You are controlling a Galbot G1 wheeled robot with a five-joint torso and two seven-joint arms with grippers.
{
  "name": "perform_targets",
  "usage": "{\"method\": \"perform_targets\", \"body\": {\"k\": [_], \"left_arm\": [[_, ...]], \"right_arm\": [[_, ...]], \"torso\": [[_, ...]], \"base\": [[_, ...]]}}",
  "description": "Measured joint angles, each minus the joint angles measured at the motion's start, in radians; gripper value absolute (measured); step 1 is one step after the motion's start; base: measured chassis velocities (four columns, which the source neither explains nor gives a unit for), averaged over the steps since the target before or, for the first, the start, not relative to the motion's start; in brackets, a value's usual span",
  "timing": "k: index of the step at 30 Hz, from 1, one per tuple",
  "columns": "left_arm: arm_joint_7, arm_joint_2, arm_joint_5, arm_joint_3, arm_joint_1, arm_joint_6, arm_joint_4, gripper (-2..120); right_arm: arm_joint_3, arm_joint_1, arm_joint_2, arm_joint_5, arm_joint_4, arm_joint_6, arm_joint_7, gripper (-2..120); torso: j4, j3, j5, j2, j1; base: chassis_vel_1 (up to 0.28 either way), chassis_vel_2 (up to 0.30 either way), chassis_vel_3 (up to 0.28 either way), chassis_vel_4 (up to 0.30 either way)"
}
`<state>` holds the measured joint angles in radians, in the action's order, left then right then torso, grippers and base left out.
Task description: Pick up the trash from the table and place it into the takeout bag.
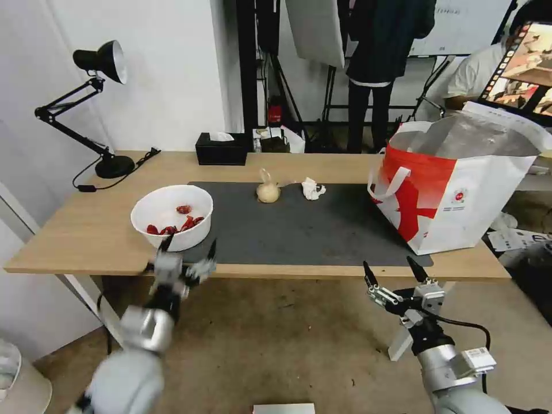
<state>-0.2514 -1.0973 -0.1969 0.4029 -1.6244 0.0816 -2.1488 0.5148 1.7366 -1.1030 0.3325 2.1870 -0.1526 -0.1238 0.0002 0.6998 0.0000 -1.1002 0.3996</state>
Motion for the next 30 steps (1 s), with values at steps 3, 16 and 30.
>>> {"method": "perform_targets", "body": {"k": [3,16,30], "left_arm": [[0.005,-0.035,0.031,-0.012,-0.004,0.011,0.031,100],[0.013,-0.027,0.028,-0.033,0.027,0.011,0.059,100],[0.016,-0.014,0.01,-0.029,0.034,0.01,0.065,100]], "right_arm": [[-0.002,0.009,-0.005,-0.023,-0.031,0.021,0.02,100],[-0.012,0.025,-0.029,-0.052,-0.04,0.028,0.039,100],[-0.016,0.013,-0.021,-0.047,-0.048,0.027,0.043,100]], "torso": [[-0.0004,0.0,0.0002,0.0,0.0],[-0.0003,0.0,0.0,0.0,0.0],[-0.0002,0.0,0.0,0.0,0.0]], "base": [[0.0,0.0,0.0,0.0],[0.0,0.0,0.0,0.0],[0.0,0.0,0.0,0.0]]}}
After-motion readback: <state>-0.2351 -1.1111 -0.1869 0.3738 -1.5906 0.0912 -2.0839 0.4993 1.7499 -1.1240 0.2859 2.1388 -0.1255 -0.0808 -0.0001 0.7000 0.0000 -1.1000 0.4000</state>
